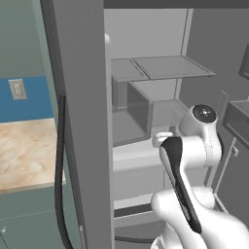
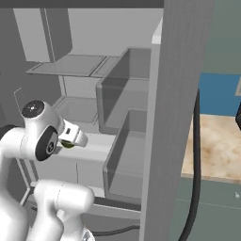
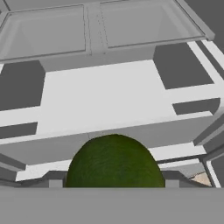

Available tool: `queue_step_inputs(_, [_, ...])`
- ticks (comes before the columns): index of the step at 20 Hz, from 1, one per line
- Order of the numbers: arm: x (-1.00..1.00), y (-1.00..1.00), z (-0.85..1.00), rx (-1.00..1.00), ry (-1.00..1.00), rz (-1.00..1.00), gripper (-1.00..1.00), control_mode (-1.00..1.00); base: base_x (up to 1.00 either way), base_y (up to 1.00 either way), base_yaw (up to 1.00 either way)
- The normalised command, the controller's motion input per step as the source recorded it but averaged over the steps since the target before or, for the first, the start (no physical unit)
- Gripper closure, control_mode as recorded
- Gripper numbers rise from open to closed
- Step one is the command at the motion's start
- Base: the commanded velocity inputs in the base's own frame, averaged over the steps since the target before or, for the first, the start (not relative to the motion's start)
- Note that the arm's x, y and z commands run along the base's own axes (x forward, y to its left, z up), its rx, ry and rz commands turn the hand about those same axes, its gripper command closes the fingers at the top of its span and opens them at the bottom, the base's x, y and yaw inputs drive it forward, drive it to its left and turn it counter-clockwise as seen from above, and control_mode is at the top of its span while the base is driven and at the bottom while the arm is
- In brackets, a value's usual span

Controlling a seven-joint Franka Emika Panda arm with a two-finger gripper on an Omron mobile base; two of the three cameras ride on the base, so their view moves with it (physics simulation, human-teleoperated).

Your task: Grab the lemon and lime from the fridge, place them in the blender, close the lid, and turn on the blender to create a marinade.

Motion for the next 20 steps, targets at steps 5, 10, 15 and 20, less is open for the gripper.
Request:
queue_step_inputs(5, [-0.33,0.0,0.0,0.0,-0.02,0.0,1.0,1.0,-0.6,0.0,-0.02])
queue_step_inputs(10, [0.0,0.0,0.0,0.0,0.0,0.0,1.0,1.0,-1.0,0.0,-0.05])
queue_step_inputs(15, [0.0,0.0,0.0,0.0,0.0,0.0,1.0,1.0,-1.0,0.0,-0.2])
queue_step_inputs(20, [0.0,0.0,0.0,0.0,0.0,0.0,1.0,1.0,-1.0,-0.01,-0.49])
